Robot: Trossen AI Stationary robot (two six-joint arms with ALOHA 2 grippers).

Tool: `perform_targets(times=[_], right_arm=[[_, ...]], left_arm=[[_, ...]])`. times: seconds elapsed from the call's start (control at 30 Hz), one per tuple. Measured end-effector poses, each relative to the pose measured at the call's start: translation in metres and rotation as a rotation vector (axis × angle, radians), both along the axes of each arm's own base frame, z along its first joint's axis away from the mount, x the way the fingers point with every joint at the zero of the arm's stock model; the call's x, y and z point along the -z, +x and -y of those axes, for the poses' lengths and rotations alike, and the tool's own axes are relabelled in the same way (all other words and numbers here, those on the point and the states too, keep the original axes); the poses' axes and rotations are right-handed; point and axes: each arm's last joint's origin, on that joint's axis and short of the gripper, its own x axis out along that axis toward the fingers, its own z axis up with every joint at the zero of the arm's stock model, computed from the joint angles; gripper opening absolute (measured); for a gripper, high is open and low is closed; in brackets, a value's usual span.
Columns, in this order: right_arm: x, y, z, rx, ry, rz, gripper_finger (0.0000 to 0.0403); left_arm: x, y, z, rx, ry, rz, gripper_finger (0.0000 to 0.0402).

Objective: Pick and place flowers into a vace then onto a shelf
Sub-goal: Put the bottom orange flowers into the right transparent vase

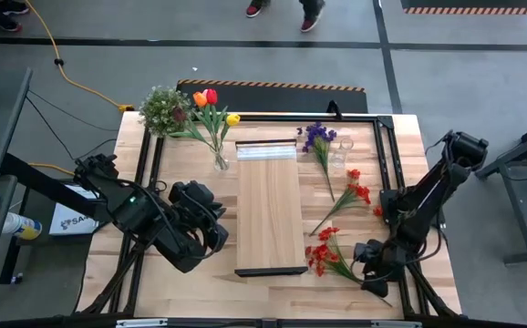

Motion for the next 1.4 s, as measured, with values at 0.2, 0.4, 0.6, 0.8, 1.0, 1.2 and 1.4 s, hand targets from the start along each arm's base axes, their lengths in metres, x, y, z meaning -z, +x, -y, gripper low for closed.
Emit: perform_targets(times=[0.2,0.4,0.6,0.8,1.0,1.2,1.4], right_arm=[[0.011,0.005,-0.001,-0.003,-0.027,-0.058,0.0268],[0.014,0.008,-0.004,0.001,-0.016,-0.047,0.0268],[0.014,0.010,-0.003,0.019,-0.021,-0.042,0.0268],[0.016,0.012,0.003,0.041,-0.057,-0.066,0.0268],[0.018,0.012,0.007,0.064,-0.105,-0.065,0.0268],[0.018,0.012,0.006,0.061,-0.098,-0.068,0.0268],[0.018,0.013,0.004,0.048,-0.071,-0.074,0.0268]], left_arm=[[0.000,0.000,0.000,0.000,0.001,0.000,0.0101],[0.000,0.000,0.000,0.003,0.003,-0.002,0.0101],[0.000,0.000,0.000,0.013,0.012,-0.009,0.0101],[0.000,0.000,0.000,0.022,0.017,-0.016,0.0101],[0.000,0.000,0.000,0.026,0.017,-0.019,0.0101],[0.000,0.000,0.000,0.045,0.022,-0.035,0.0101],[0.000,0.000,0.000,0.045,0.022,-0.035,0.0101]])
